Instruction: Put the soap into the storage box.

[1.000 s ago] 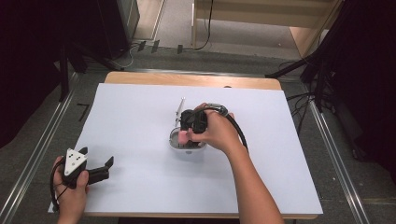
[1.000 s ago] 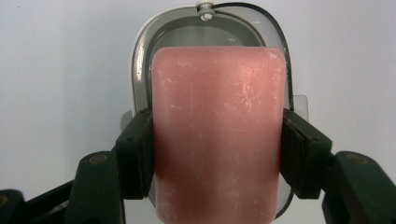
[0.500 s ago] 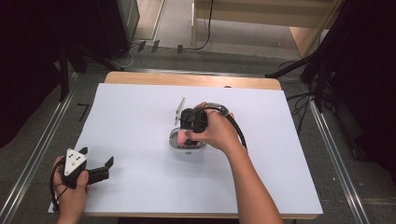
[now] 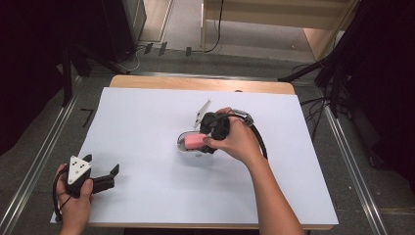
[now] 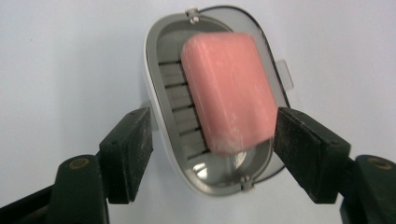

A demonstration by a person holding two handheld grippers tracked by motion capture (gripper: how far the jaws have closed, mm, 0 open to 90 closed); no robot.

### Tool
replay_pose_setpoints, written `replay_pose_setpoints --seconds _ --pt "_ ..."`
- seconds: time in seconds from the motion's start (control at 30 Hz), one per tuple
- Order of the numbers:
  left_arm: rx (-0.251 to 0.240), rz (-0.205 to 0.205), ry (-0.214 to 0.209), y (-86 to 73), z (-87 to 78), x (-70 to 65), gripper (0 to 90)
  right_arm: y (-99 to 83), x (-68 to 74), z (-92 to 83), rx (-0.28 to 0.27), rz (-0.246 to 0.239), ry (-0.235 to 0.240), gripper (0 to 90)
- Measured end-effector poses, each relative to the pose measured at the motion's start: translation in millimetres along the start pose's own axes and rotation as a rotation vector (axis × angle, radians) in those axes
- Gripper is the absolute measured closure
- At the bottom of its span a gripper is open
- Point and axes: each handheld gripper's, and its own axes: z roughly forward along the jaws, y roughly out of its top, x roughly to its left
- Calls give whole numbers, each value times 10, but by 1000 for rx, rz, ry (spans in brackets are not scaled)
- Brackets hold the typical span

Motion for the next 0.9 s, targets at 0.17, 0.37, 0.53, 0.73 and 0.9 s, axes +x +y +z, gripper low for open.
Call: replay_pose_setpoints --seconds 0.17,0.37,0.53,0.73,0.9 --pt "2 2 1 1 0 -1 37 -152 25 -36 -11 76 12 266" --pt "1 3 2 0 1 -3 36 -312 78 -56 -37 148 14 175" --pt "1 4 3 0 2 -5 36 -442 116 -57 -53 173 -35 129" --pt "1 2 3 0 2 -4 36 -594 173 -69 -76 209 -74 66" --pt "1 3 3 0 1 -3 36 -743 199 -78 -92 261 -107 13"
